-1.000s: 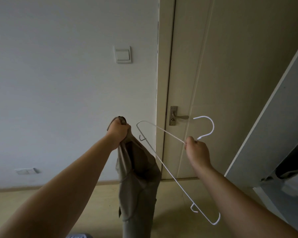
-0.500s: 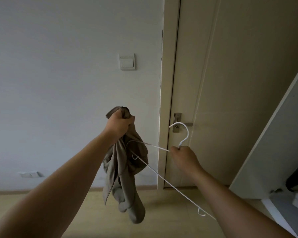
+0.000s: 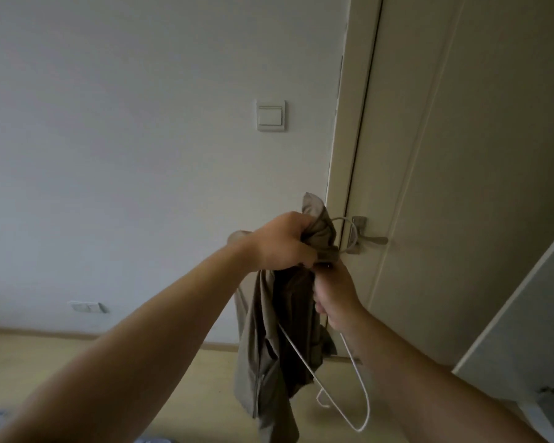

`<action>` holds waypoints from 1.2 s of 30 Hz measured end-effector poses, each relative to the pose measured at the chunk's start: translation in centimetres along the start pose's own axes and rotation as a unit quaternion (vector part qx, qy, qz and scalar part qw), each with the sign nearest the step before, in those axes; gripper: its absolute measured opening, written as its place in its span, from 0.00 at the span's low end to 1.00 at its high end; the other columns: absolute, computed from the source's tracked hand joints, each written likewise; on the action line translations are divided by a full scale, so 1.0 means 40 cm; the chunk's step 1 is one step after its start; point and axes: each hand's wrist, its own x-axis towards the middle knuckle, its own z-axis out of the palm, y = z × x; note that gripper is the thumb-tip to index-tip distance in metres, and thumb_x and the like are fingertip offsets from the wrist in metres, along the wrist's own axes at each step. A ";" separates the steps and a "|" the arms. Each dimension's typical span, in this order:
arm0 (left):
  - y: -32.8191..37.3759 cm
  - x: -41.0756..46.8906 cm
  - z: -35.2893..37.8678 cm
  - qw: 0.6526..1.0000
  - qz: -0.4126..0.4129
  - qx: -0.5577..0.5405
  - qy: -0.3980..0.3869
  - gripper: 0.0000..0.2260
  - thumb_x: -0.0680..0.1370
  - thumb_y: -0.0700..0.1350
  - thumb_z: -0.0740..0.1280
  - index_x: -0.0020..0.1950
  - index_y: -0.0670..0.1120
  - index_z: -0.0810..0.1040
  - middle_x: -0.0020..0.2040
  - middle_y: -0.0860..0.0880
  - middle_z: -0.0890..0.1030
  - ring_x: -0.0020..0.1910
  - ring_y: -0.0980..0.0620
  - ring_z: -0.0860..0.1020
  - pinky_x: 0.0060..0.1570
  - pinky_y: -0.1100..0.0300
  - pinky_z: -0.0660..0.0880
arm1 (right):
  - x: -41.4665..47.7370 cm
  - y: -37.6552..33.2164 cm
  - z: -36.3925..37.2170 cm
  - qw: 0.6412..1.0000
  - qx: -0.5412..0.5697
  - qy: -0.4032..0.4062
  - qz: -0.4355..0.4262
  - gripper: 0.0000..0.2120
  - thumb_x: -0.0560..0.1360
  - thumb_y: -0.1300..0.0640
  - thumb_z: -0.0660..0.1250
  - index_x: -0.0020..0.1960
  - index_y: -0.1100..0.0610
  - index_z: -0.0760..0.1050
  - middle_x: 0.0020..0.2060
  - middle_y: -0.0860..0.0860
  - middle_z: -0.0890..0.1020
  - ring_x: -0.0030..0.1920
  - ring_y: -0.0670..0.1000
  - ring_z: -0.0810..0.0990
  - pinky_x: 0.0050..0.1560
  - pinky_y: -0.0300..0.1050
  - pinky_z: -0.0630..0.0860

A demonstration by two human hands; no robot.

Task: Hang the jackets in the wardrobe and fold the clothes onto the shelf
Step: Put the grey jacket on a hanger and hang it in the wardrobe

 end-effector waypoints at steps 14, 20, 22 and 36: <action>-0.189 -0.029 -0.044 0.966 -0.199 0.135 -0.093 0.09 0.70 0.53 0.77 0.35 0.51 0.83 0.32 0.55 0.83 0.31 0.60 0.81 0.32 0.71 0.72 | 0.062 -0.014 -0.030 0.990 0.022 0.137 -0.027 0.08 0.66 0.56 0.61 0.29 0.49 0.68 0.23 0.49 0.66 0.25 0.51 0.62 0.26 0.41 0.61; -0.171 0.032 0.027 0.973 -0.071 0.181 0.121 0.48 0.62 0.54 0.81 0.76 0.54 0.59 0.74 0.48 0.63 0.69 0.44 0.68 0.67 0.51 0.70 | 0.069 -0.015 -0.040 0.979 -0.108 0.086 -0.150 0.07 0.61 0.48 0.61 0.32 0.51 0.70 0.21 0.46 0.70 0.23 0.47 0.67 0.25 0.38 0.63; -0.157 0.060 0.057 0.950 0.048 0.261 0.165 0.48 0.63 0.55 0.76 0.77 0.60 0.53 0.79 0.50 0.53 0.77 0.43 0.55 0.72 0.48 0.55 | 0.063 -0.022 -0.046 0.982 -0.089 0.055 -0.157 0.05 0.61 0.48 0.61 0.31 0.49 0.71 0.21 0.46 0.71 0.22 0.46 0.67 0.23 0.36 0.63; -0.123 0.178 0.038 0.935 0.221 0.270 0.059 0.10 0.69 0.57 0.59 0.32 0.53 0.69 0.30 0.54 0.72 0.33 0.51 0.71 0.42 0.57 0.67 | 0.046 -0.027 -0.215 0.990 -0.080 -0.041 0.109 0.12 0.76 0.62 0.56 0.50 0.59 0.79 0.39 0.57 0.87 0.33 0.52 0.83 0.33 0.40 0.72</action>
